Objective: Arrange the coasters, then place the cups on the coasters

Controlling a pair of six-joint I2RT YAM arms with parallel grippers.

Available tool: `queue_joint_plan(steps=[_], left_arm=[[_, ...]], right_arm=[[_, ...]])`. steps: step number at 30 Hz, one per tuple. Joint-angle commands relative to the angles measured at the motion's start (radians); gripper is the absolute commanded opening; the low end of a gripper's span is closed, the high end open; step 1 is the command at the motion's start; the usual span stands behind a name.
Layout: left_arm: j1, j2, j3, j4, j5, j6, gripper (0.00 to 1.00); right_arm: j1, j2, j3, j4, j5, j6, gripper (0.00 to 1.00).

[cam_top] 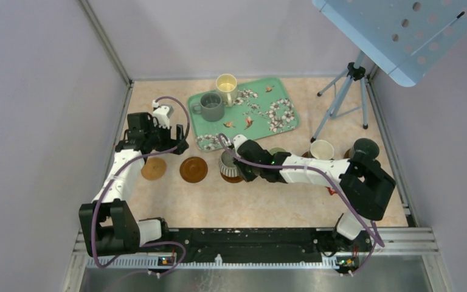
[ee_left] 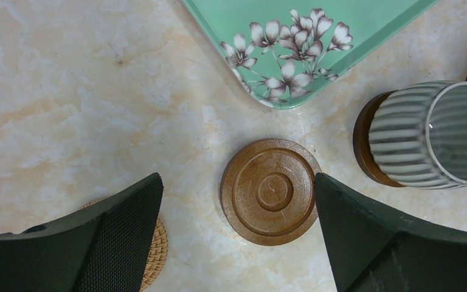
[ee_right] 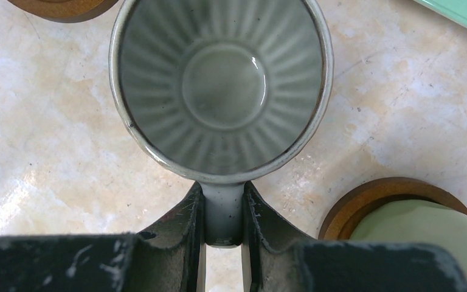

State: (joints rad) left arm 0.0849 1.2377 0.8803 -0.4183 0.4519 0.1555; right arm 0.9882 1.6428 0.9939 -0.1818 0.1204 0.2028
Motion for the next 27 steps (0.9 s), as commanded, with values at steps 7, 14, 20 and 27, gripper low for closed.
queue_joint_plan(steps=[7, 14, 20, 27], left_arm=[[0.007, -0.004, 0.030, 0.026, 0.005, -0.001, 0.99], [0.007, -0.003, 0.029, 0.026, 0.004, -0.002, 0.99], [0.007, -0.004, 0.028, 0.025, 0.002, 0.000, 0.99], [0.007, -0.002, 0.030, 0.020, 0.013, 0.010, 0.99]], right_arm=[[0.022, -0.079, -0.048, -0.006, -0.038, -0.008, 0.08], [0.026, -0.062, -0.041, -0.005, -0.036, -0.020, 0.20], [0.027, -0.066, -0.042, -0.010, -0.053, -0.027, 0.48], [0.030, -0.094, -0.016, -0.041, -0.114, -0.050, 0.64]])
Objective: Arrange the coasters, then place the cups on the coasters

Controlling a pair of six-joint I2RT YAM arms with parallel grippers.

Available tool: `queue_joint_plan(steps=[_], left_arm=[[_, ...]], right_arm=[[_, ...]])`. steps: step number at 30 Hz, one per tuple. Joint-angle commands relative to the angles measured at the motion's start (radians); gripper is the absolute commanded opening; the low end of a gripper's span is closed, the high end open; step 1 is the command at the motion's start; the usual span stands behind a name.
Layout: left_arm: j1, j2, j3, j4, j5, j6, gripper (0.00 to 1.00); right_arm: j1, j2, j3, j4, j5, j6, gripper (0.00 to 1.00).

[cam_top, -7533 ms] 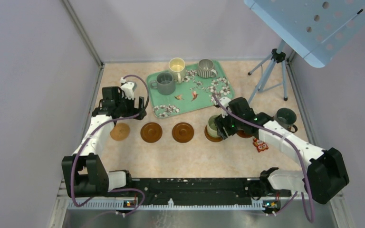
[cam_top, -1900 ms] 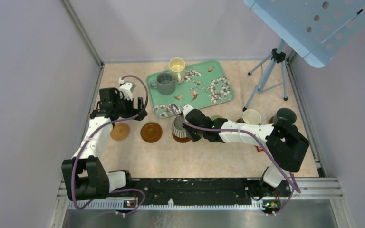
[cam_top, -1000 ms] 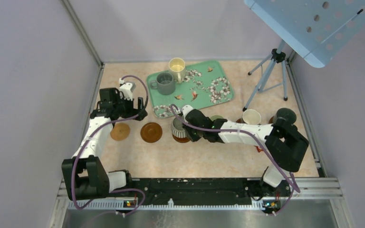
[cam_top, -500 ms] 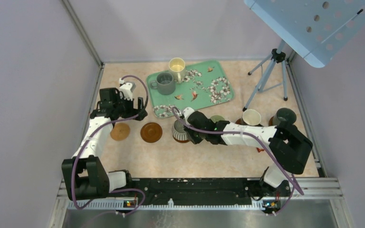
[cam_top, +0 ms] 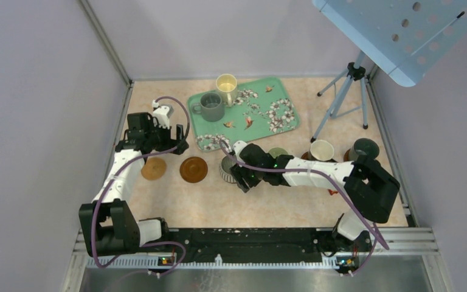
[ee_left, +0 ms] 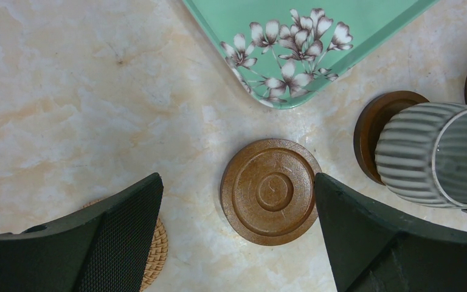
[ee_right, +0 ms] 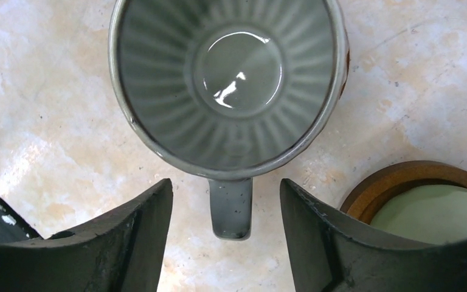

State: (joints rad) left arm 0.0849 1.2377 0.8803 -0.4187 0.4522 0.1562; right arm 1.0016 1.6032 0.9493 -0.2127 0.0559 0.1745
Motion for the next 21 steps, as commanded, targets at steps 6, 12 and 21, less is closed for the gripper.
queue_joint_plan(steps=[6, 12, 21], left_arm=[[0.007, -0.001, 0.037, 0.008, 0.022, 0.019, 0.99], [0.007, -0.002, 0.039, -0.009, 0.096, 0.054, 0.99], [-0.046, -0.031, 0.027, -0.086, 0.191, 0.152, 0.99]], right_arm=[[0.015, -0.077, 0.034, -0.047, -0.078, -0.029, 0.66], [0.016, -0.104, 0.012, -0.069, -0.130, -0.048, 0.65], [0.015, -0.100, 0.023, -0.071, -0.224, -0.044, 0.60]])
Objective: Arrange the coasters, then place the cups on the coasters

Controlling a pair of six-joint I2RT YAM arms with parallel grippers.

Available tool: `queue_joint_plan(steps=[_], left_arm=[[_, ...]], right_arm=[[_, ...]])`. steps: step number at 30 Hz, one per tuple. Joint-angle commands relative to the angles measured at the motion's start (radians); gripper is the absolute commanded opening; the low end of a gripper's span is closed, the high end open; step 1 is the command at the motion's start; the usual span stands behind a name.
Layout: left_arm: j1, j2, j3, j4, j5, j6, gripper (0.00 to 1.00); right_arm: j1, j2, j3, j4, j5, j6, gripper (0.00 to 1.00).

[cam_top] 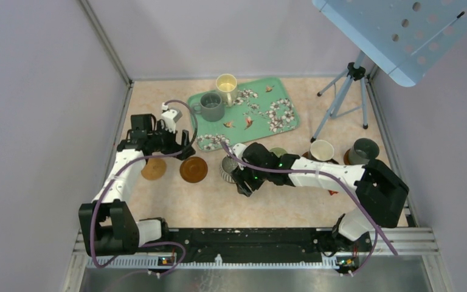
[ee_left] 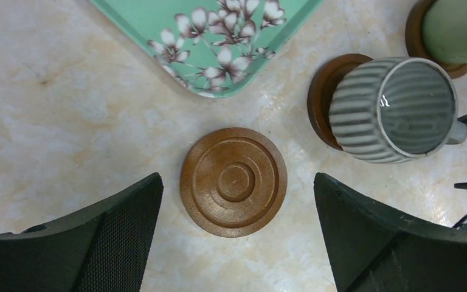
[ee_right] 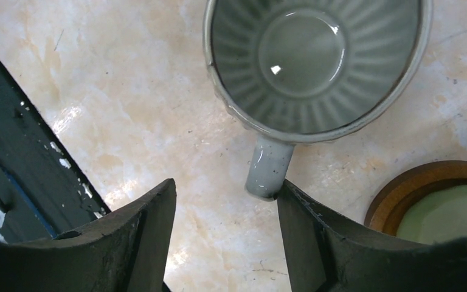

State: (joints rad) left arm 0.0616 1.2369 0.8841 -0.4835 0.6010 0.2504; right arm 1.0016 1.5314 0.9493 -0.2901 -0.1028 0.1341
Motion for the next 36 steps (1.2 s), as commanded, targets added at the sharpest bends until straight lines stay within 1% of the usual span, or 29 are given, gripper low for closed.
queue_joint_plan(steps=[1, 4, 9, 10, 12, 14, 15, 17, 21, 23, 26, 30, 32, 36], left_arm=[[-0.025, -0.032, 0.023, -0.021, 0.040, 0.059, 0.99], [-0.025, -0.031, 0.027, -0.021, 0.036, 0.058, 0.99], [-0.028, -0.021, 0.058, -0.021, 0.025, 0.075, 0.99], [-0.030, -0.016, 0.070, -0.021, 0.021, 0.094, 0.99], [-0.031, 0.001, 0.106, -0.025, 0.008, 0.147, 0.99], [-0.032, 0.041, 0.171, -0.053, 0.003, 0.239, 0.99], [-0.032, 0.075, 0.212, -0.087, 0.009, 0.305, 0.99], [-0.032, 0.155, 0.303, -0.173, -0.001, 0.425, 0.99], [-0.032, 0.346, 0.490, -0.256, -0.076, 0.549, 0.99], [-0.032, 0.425, 0.579, -0.269, -0.093, 0.594, 0.99], [-0.032, 0.533, 0.702, -0.281, -0.082, 0.641, 0.99], [-0.031, 0.688, 0.890, -0.315, -0.082, 0.700, 0.99], [-0.032, 0.769, 0.999, -0.346, -0.054, 0.727, 0.99], [-0.037, 0.912, 1.128, -0.378, -0.010, 0.754, 0.99]], right_arm=[[0.015, -0.025, 0.026, 0.006, -0.076, -0.001, 0.60], [0.015, -0.019, 0.040, -0.005, -0.068, 0.004, 0.61], [-0.001, -0.035, 0.101, -0.062, 0.014, -0.040, 0.74], [-0.010, -0.040, 0.121, -0.077, 0.015, -0.057, 0.75], [-0.035, -0.051, 0.178, -0.111, 0.011, -0.096, 0.81], [-0.072, -0.060, 0.232, -0.145, -0.007, -0.145, 0.84], [-0.098, -0.065, 0.260, -0.166, -0.043, -0.179, 0.85], [-0.171, -0.079, 0.299, -0.197, -0.176, -0.236, 0.86], [-0.329, -0.093, 0.337, -0.244, -0.353, -0.269, 0.87], [-0.397, -0.104, 0.326, -0.237, -0.401, -0.259, 0.87], [-0.455, -0.123, 0.294, -0.218, -0.443, -0.269, 0.87], [-0.513, -0.145, 0.259, -0.215, -0.490, -0.296, 0.87], [-0.536, -0.149, 0.251, -0.225, -0.537, -0.311, 0.87], [-0.559, -0.150, 0.237, -0.234, -0.588, -0.332, 0.87]])
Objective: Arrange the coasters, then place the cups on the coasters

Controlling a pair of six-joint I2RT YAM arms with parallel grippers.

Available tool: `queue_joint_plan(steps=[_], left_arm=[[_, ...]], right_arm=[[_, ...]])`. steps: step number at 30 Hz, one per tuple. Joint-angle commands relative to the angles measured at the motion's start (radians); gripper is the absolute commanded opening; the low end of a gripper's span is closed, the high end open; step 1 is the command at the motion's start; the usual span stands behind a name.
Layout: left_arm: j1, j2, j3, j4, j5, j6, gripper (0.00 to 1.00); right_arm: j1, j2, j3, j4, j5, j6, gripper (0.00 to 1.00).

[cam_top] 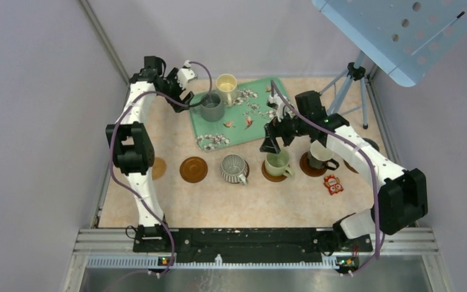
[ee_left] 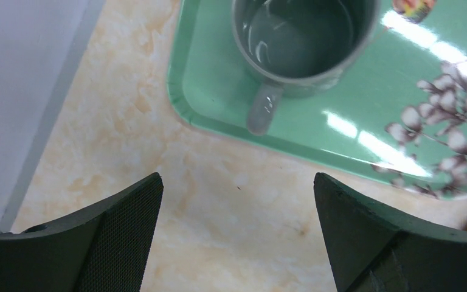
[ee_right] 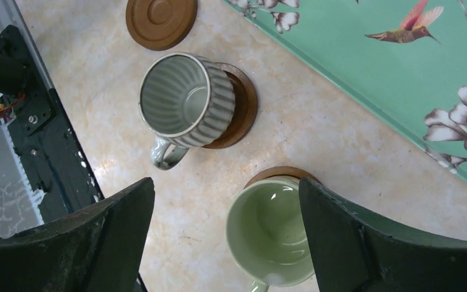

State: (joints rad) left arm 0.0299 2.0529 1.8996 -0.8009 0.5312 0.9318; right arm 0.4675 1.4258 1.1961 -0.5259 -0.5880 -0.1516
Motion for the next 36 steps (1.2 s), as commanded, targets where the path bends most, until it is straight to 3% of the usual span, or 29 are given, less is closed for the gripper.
queue_joint_plan(steps=[1, 10, 17, 26, 32, 36], left_arm=[[-0.009, 0.127, 0.133, -0.060, 0.057, 0.085, 0.99], [-0.071, 0.205, 0.147, 0.014, -0.019, 0.113, 0.99], [-0.096, 0.120, -0.020, 0.079, 0.001, 0.068, 0.95], [-0.120, 0.051, -0.110, 0.092, -0.058, -0.221, 0.72], [-0.136, -0.016, -0.227, 0.178, -0.092, -0.461, 0.64], [-0.170, -0.040, -0.272, 0.226, -0.173, -0.514, 0.63]], right_arm=[[-0.033, -0.049, -0.017, 0.012, -0.098, -0.044, 0.87], [-0.089, -0.064, -0.063, 0.086, -0.099, -0.032, 0.87], [-0.117, -0.092, -0.129, 0.152, -0.085, -0.023, 0.87], [-0.125, -0.120, -0.153, 0.174, -0.091, -0.015, 0.87], [-0.126, -0.125, -0.161, 0.186, -0.089, -0.009, 0.87], [-0.127, -0.125, -0.169, 0.192, -0.089, -0.008, 0.87]])
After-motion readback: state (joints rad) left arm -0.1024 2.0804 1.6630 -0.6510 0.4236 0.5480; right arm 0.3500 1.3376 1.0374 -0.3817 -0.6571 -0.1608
